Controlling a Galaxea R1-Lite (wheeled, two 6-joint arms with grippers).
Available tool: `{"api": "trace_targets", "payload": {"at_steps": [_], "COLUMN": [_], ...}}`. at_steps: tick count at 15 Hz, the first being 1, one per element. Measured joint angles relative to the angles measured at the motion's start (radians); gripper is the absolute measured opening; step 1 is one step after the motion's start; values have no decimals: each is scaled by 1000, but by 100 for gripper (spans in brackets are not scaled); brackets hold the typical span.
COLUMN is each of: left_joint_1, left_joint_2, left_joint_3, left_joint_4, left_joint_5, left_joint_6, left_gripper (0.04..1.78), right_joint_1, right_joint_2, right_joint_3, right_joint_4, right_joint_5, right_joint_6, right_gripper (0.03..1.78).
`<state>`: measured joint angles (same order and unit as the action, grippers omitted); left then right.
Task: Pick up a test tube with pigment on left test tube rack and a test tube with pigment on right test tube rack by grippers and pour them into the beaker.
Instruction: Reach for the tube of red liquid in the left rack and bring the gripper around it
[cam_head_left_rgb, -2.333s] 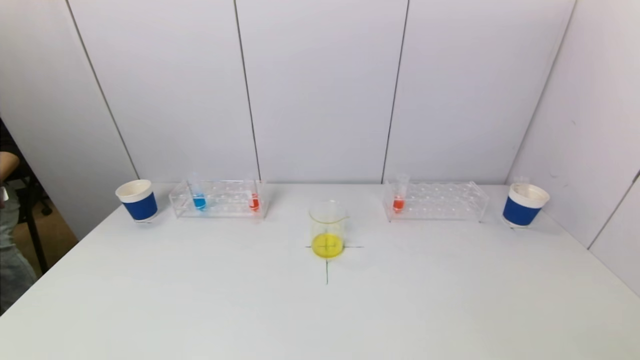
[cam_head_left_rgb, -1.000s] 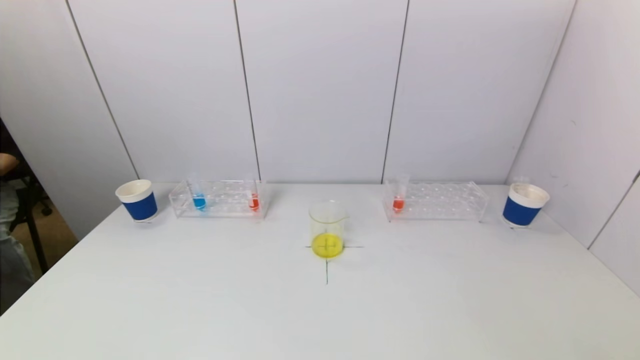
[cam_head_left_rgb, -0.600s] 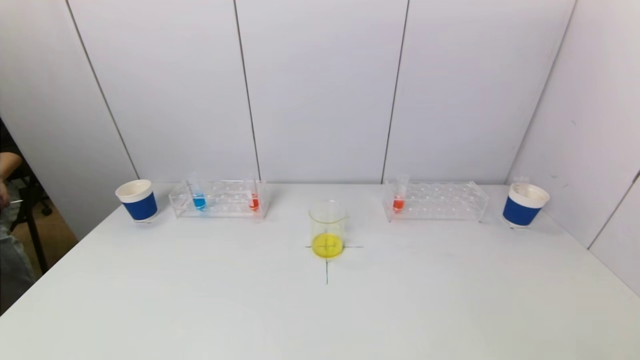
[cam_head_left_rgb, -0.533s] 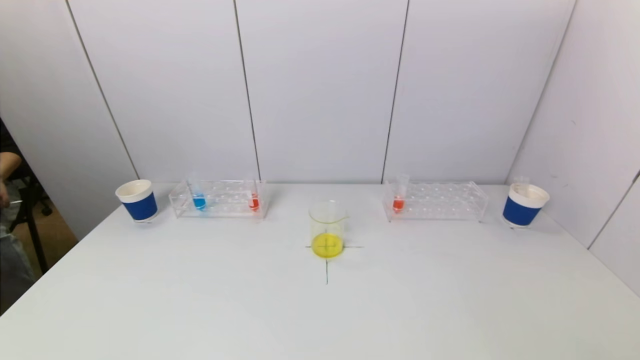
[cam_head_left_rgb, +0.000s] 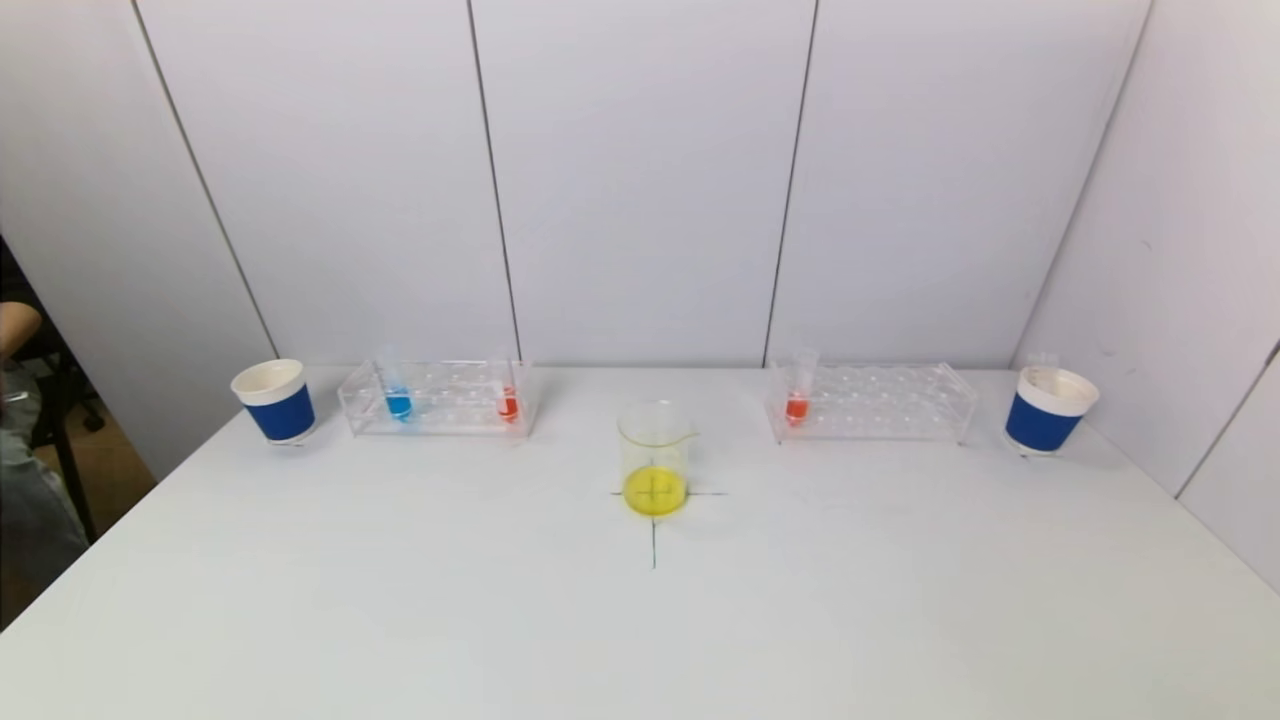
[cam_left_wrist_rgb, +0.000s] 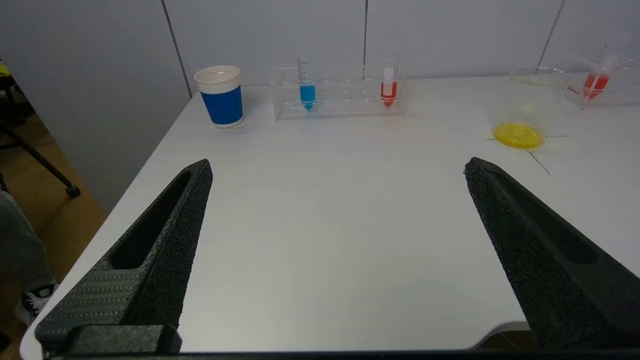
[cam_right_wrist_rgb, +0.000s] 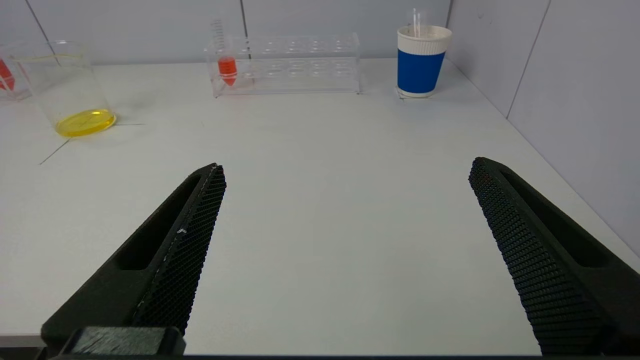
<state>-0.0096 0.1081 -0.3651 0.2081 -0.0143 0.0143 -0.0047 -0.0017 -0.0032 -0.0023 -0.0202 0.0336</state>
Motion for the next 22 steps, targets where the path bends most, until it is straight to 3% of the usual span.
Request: {"api": "trace_targets", "payload": {"at_steps": [6,13,22], "left_joint_1": [0,-11,-291], "left_joint_2": [352,800,1193], "left_joint_3": [-256,-315,-306], "left_joint_4": [-46,-402,-731], "left_joint_5": [13,43,274], "left_joint_6": [0,18,13], "left_gripper": [176,176,176], "right_joint_1": [0,0,0], "right_joint_2": [0,0,0], "right_joint_3": [0,0,0], "right_joint_4": [0,0,0], "right_joint_5": [0,1,1], "right_joint_6": [0,0,0], "right_gripper": [177,177,177]}}
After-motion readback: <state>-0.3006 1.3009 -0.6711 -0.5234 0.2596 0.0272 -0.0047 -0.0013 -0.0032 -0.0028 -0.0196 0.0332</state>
